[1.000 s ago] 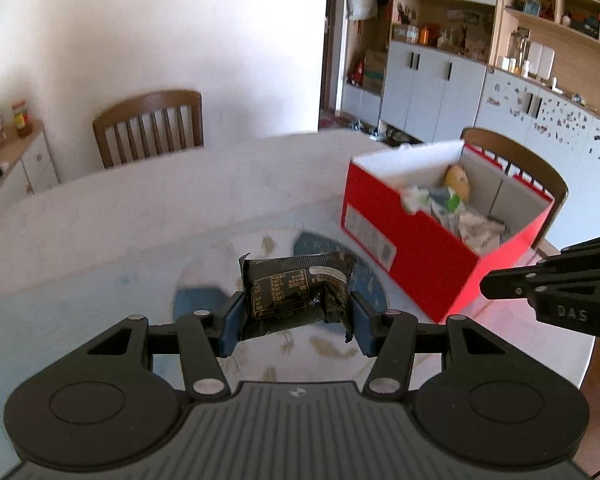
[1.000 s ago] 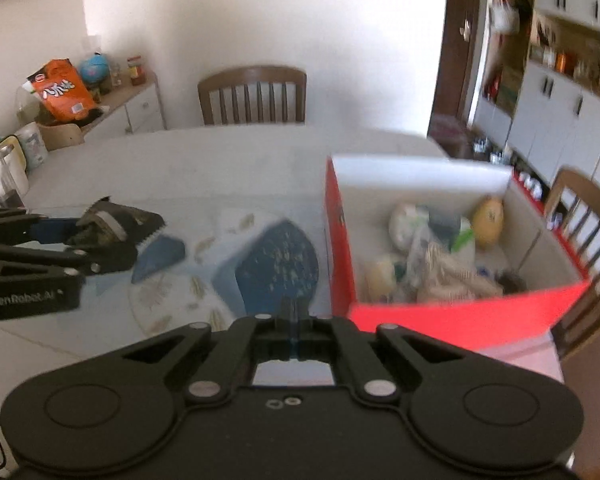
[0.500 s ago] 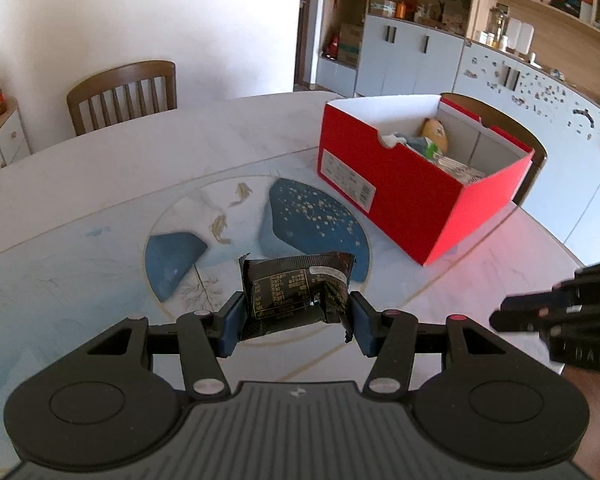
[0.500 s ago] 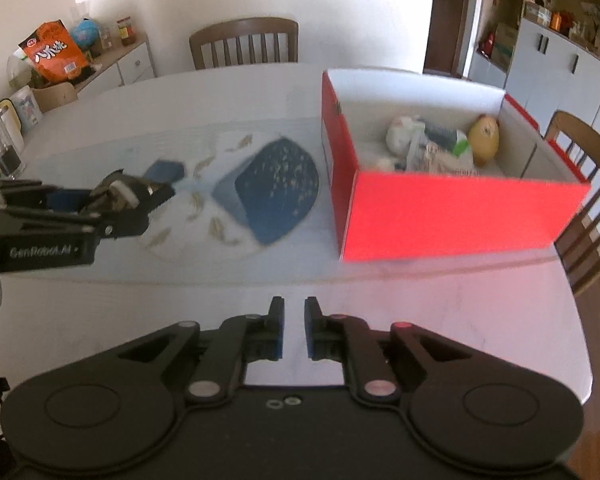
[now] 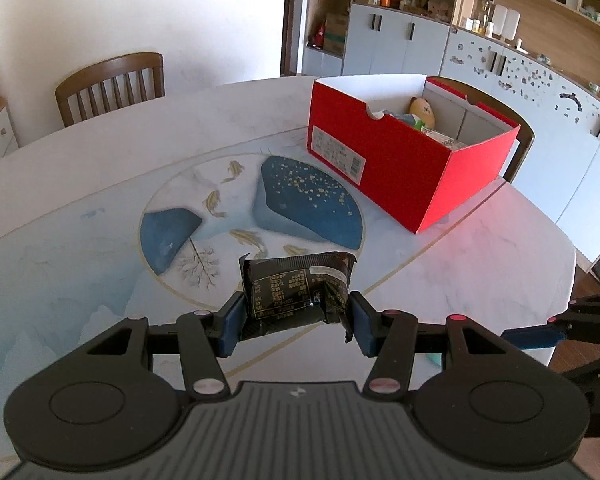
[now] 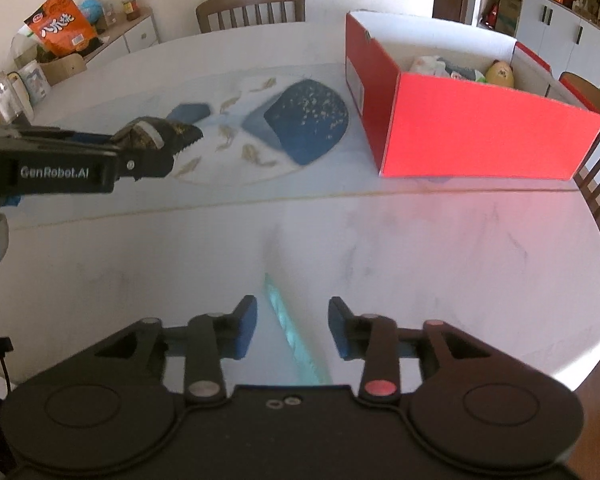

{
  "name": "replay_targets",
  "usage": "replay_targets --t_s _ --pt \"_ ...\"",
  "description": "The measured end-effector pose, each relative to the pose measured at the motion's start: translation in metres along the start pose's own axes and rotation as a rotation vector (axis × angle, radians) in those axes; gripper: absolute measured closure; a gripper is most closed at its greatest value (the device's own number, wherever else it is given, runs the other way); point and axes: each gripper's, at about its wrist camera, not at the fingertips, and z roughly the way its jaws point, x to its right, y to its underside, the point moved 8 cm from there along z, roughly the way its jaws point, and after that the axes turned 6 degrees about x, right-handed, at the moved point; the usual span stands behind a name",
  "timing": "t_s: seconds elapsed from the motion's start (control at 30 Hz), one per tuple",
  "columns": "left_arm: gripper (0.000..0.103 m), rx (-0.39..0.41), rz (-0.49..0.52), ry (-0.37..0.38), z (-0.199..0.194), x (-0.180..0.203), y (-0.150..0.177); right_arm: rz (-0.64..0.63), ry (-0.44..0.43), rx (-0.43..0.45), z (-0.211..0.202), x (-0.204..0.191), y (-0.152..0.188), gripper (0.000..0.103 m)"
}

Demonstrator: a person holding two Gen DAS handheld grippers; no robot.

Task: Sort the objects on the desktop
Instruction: 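Carry the black packet with left tool while right tool carries the teal stick into the red box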

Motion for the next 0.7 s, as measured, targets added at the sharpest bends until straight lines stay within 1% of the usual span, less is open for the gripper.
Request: replay_targets --t_s 0.03,0.27,0.33,0.47,0.57,0.6,0.63,0.67,0.7 --pt "0.050 0.000 0.000 0.001 0.000 0.000 0.001 0.002 -0.001 -0.004 0.001 0.000 0.002 0.051" --pt "0.050 -0.013 0.001 0.005 0.002 0.001 0.008 0.016 0.004 -0.036 0.010 -0.001 0.019 0.051" --pt "0.050 -0.017 0.001 0.006 0.003 0.002 0.010 0.017 0.009 -0.043 0.013 -0.001 0.023 0.052" --pt "0.050 -0.024 0.005 0.007 0.003 0.003 0.013 0.004 0.027 -0.021 0.014 0.000 0.026 0.052" --pt "0.050 -0.027 0.009 0.009 0.004 0.005 0.014 -0.050 0.050 -0.010 0.017 -0.004 0.027 0.056" --pt "0.049 -0.027 0.009 0.008 0.004 0.005 0.015 -0.066 0.038 -0.003 0.017 -0.007 0.028 0.063" --pt "0.049 -0.029 0.009 0.008 0.004 0.005 0.015 -0.071 0.026 -0.002 0.016 -0.009 0.027 0.074" --pt "0.050 -0.031 0.009 0.008 0.004 0.006 0.016 -0.089 0.016 -0.001 0.016 -0.013 0.027 0.081" --pt "0.050 -0.033 0.008 0.008 0.005 0.006 0.016 -0.094 0.007 -0.001 0.017 -0.015 0.026 0.090"
